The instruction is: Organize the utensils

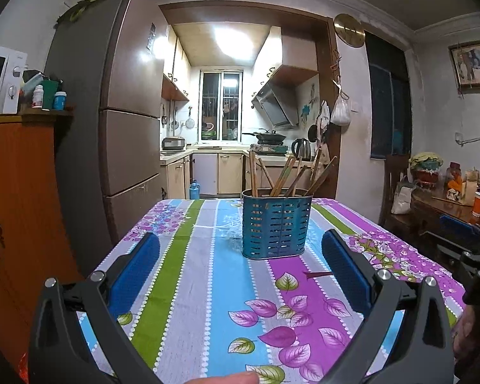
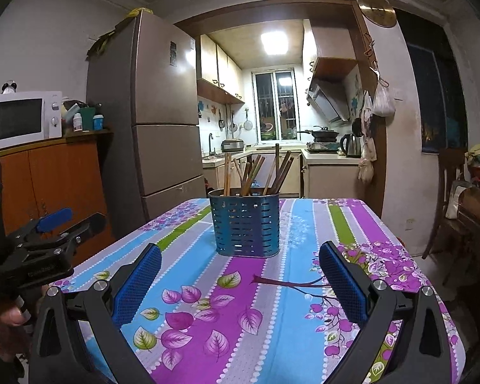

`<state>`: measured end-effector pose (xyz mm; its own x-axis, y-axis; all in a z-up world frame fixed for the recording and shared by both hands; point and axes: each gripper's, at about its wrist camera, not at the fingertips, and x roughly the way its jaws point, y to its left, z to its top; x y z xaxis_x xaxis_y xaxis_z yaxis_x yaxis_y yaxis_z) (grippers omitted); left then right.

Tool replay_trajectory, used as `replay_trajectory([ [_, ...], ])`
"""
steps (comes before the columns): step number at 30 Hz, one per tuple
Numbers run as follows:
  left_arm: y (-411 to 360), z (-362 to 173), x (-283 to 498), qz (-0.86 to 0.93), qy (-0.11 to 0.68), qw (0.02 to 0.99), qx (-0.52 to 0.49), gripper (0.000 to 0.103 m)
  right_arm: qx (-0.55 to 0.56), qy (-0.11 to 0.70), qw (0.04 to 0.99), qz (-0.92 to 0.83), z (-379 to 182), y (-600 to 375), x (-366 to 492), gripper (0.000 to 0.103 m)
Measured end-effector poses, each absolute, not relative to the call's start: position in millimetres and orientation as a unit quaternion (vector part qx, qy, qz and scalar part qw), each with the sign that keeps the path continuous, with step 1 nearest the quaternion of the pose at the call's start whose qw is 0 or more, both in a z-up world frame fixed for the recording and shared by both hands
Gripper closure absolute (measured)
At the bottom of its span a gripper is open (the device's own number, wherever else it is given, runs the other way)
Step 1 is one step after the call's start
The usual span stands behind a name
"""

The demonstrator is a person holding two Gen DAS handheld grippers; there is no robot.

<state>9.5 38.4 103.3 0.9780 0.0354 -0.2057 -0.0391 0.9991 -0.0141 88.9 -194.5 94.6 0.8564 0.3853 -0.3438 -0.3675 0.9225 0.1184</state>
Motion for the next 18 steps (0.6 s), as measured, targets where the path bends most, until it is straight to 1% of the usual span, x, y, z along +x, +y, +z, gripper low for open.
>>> replay_trajectory([
  [5, 30.5, 105.1, 3.8, 0.015, 0.097, 0.995, -0.004, 0.005, 0.024, 0.175, 0.965, 0.194, 96.0, -197.2, 78.9, 0.005],
  [18, 20.9, 97.5, -43.2, 0.011, 0.027, 1.0, 0.001, 0.005, 0.037, 0.104, 0.979, 0.174, 87.1, -218.7, 28.4, 0.005],
])
